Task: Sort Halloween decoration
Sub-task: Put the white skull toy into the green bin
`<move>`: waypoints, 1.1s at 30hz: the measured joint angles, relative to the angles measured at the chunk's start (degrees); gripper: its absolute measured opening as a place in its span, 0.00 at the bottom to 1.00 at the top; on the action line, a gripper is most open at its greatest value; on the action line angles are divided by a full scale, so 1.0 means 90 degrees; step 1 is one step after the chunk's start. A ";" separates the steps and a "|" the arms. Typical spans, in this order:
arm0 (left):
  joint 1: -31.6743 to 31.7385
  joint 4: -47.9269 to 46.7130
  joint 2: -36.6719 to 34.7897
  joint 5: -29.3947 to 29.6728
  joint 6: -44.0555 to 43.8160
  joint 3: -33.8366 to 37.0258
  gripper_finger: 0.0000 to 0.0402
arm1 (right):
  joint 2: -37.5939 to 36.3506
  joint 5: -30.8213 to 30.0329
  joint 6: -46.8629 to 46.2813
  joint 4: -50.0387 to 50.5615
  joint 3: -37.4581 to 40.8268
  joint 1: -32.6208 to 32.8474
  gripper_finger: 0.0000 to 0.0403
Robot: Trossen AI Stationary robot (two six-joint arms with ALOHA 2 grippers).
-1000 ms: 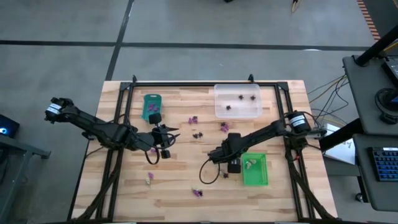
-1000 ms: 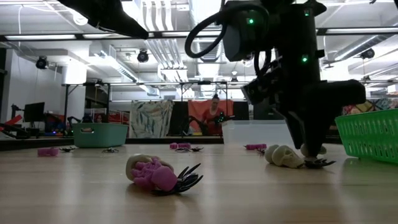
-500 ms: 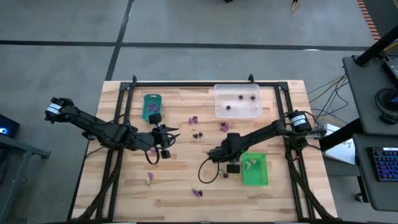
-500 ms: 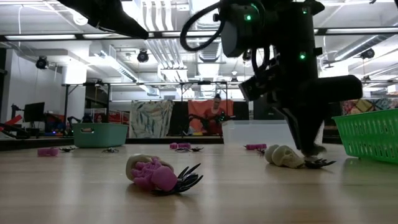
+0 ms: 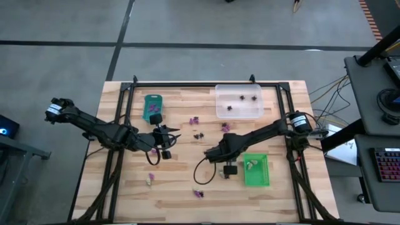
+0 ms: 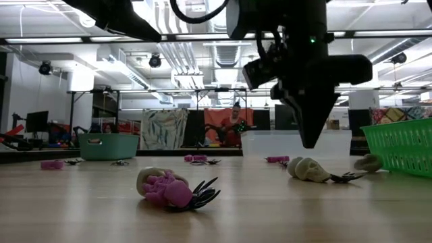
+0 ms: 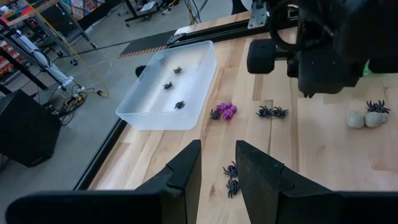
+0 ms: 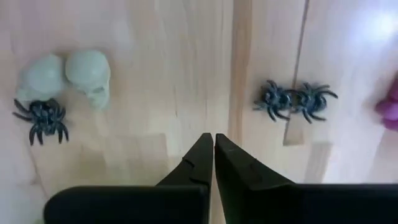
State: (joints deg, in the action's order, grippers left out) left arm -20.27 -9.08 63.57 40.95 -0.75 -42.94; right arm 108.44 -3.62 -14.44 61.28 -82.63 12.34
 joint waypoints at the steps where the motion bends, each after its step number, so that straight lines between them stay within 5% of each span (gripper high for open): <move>1: 0.0000 0.0000 0.0000 0.0000 0.0000 0.0000 0.20 | 0.0000 0.0068 -0.0122 0.0091 -0.0064 -0.0022 0.02; 12: 0.0000 0.0002 0.0000 0.0000 -0.0001 0.0000 0.20 | 0.0000 0.1396 -0.1298 0.0365 -0.0276 -0.0034 0.07; 23: 0.0002 0.0007 0.0000 0.0000 0.0000 0.0002 0.20 | 0.0259 0.1404 -0.1938 0.0593 -0.0274 -0.0027 0.38; 33: 0.0002 0.0007 0.0000 0.0000 -0.0002 0.0002 0.20 | 0.1222 0.1394 -0.1372 0.1739 -0.0934 -0.0027 0.41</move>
State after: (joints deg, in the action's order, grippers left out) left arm -20.25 -9.02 63.57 40.95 -0.78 -42.92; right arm 119.45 8.93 -26.79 76.93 -91.04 12.10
